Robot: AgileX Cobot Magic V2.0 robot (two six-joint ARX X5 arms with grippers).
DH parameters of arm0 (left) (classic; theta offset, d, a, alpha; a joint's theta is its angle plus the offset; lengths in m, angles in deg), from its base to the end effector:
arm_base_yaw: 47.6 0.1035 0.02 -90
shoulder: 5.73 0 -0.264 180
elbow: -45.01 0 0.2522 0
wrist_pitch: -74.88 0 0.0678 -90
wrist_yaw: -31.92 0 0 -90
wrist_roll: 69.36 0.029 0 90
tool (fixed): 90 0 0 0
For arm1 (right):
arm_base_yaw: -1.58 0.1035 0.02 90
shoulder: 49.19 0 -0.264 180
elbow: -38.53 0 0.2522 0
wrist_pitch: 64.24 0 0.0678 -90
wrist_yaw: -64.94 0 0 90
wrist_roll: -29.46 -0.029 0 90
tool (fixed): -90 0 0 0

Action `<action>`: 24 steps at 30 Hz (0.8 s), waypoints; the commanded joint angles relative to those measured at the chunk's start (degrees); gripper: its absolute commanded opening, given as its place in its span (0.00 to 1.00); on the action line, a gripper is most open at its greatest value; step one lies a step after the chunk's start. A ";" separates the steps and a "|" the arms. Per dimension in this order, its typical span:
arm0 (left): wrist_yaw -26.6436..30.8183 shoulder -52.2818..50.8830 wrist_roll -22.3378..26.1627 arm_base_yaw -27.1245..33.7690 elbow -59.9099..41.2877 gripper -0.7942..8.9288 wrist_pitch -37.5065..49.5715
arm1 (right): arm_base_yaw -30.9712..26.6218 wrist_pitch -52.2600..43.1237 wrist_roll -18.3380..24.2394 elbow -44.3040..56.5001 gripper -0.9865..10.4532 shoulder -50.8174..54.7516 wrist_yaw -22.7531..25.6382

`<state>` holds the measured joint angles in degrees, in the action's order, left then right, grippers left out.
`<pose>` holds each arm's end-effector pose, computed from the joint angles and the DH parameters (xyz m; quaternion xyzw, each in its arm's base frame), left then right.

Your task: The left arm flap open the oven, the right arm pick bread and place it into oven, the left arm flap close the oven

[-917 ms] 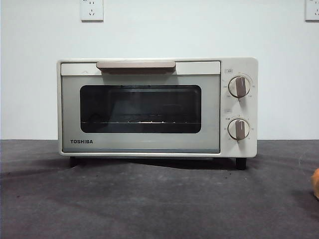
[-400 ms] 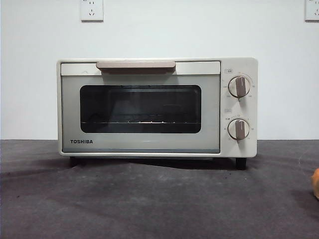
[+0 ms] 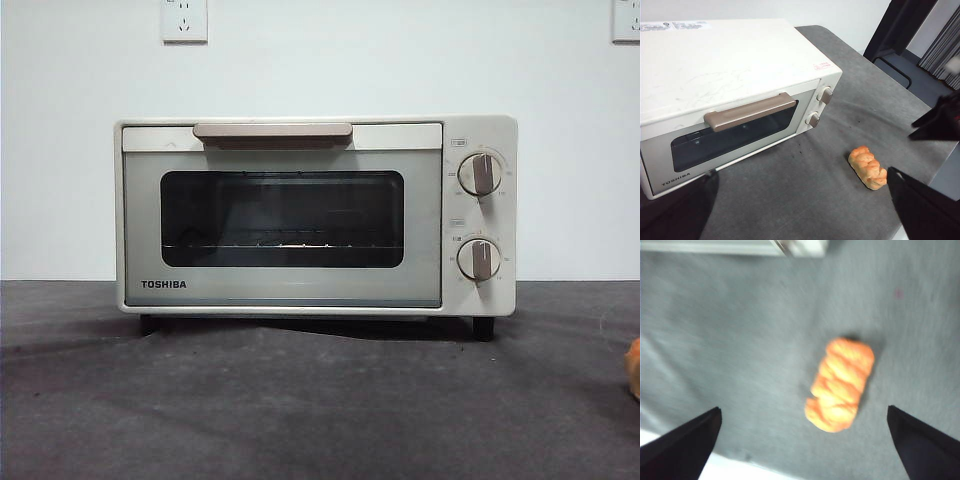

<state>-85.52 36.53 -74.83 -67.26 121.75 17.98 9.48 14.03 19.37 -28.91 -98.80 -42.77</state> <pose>0.1075 -0.0526 0.3881 -0.0561 0.2124 -0.3822 0.8976 0.1336 0.0274 0.2988 0.1170 0.5164 0.1467 0.8356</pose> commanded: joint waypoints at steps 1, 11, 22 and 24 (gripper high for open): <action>-0.48 0.31 -0.13 -0.24 1.11 0.66 0.52 | 0.24 -3.43 -2.71 4.31 0.57 -1.66 0.31; -0.50 0.44 -0.13 -0.24 1.11 0.66 0.72 | 3.02 -15.30 -7.69 13.77 0.57 -11.80 5.79; -0.48 0.42 -0.17 -0.24 1.11 0.66 0.57 | 7.32 -23.89 -8.09 13.77 0.56 -24.24 11.72; -0.48 0.42 -0.15 -0.24 1.11 0.66 0.57 | 7.82 -24.52 -7.76 13.77 0.55 -25.73 11.96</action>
<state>-85.52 36.60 -74.83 -67.26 121.75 18.00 16.91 -9.88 11.99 -14.94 -123.52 -31.10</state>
